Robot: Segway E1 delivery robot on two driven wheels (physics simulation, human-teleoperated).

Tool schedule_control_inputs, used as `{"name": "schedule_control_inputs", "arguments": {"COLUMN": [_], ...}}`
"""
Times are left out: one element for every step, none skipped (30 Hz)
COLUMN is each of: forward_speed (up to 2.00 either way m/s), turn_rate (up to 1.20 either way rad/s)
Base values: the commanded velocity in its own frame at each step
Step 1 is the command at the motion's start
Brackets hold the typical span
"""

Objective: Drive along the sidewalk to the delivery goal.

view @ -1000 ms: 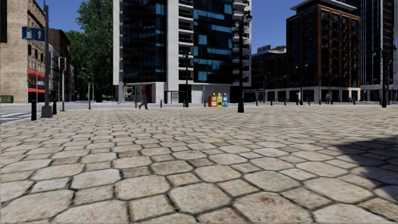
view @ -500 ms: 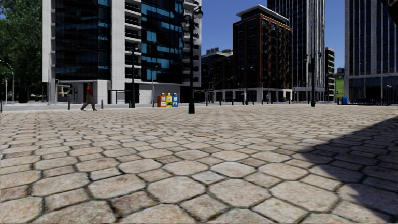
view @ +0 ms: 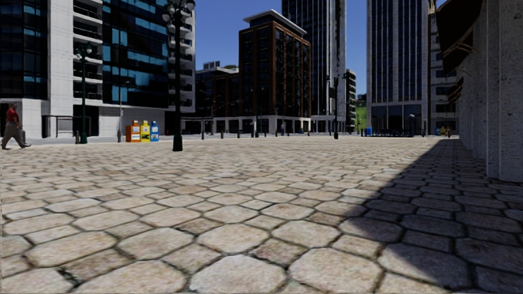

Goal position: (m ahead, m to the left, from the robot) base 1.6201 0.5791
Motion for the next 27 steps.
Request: {"name": "schedule_control_inputs", "arguments": {"forward_speed": [1.80, 1.80, 1.80, 1.80, 1.80, 1.80, 1.80, 1.80, 1.80, 1.80, 1.80, 1.80, 1.80, 1.80, 1.80, 1.80, 1.80, 1.80, 1.80, 1.80, 1.80, 1.80, 1.80, 1.80, 1.80, 1.80, 1.80], "turn_rate": [-0.61, -0.45, -0.45, 0.00, 0.00, 0.00, 0.00, 0.00, 0.00, 0.00, 0.00, 0.00, 0.00, 0.00, 0.00, 0.00, 0.00, 0.00, 0.00, 0.00, 0.00, 0.00, 0.00, 0.00, 0.00, 0.00, 0.00]}}
